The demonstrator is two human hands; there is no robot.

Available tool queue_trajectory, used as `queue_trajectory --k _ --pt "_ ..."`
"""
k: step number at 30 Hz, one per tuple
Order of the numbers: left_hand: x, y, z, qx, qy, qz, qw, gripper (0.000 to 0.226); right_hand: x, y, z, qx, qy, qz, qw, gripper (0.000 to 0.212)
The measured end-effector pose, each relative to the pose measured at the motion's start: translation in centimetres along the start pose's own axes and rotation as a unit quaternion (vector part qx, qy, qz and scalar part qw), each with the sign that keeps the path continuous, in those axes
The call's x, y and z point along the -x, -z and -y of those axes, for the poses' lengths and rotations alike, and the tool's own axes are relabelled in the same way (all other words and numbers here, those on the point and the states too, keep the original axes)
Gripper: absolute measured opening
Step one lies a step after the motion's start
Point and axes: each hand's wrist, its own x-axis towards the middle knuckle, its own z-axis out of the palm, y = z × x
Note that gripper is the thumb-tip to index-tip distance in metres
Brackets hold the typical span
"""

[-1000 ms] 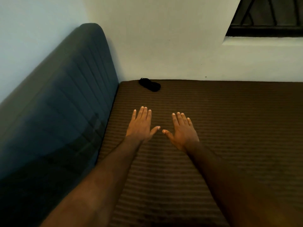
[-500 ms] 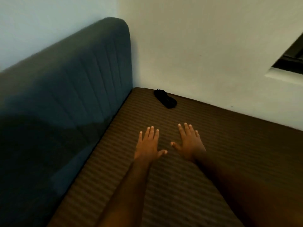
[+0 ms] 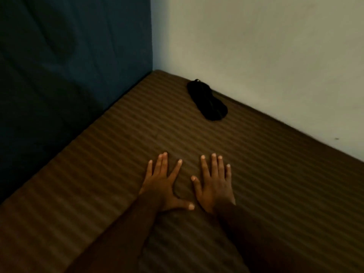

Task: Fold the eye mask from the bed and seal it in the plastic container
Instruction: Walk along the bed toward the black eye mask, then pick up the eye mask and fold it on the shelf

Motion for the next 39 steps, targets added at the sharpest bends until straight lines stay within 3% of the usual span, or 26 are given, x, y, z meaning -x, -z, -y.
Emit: queue_trajectory --k 3,9,14,21,25,34,37,39 --pt "-3.5 0.4 -0.8 0.018 0.006 -0.032 0.999 0.134 -3.7 0.1 -1.0 -0.012 0.015 -0.067 0.998 0.074" --pt "-7.8 -0.1 -1.4 0.020 0.018 -0.079 0.997 0.130 -12.5 0.8 -1.7 -0.063 -0.052 -0.134 0.988 0.073" --pt "-8.3 -0.1 -1.5 0.033 0.013 -0.083 0.996 0.129 -14.7 1.3 -2.0 -0.017 -0.036 -0.081 0.996 0.061" --pt "-8.4 -0.2 -1.2 0.032 0.007 -0.087 0.996 0.131 -18.2 4.9 -4.7 0.016 -0.039 0.021 0.999 0.080" --pt "-8.7 -0.5 -0.9 0.043 0.008 -0.075 0.996 0.132 -14.8 4.5 -4.9 0.020 0.000 0.040 0.999 0.071" --pt "-3.4 2.1 -1.0 0.080 0.011 0.053 0.995 0.147 -0.1 4.4 -1.3 -0.015 0.076 0.125 0.989 0.067" --pt "0.9 2.7 -0.6 0.118 0.022 0.110 0.987 0.149 4.8 3.9 -0.1 -0.016 0.097 0.147 0.984 0.068" --pt "4.0 3.1 -0.8 0.201 0.056 0.135 0.969 0.150 7.8 3.8 0.8 -0.030 0.106 0.156 0.982 0.069"
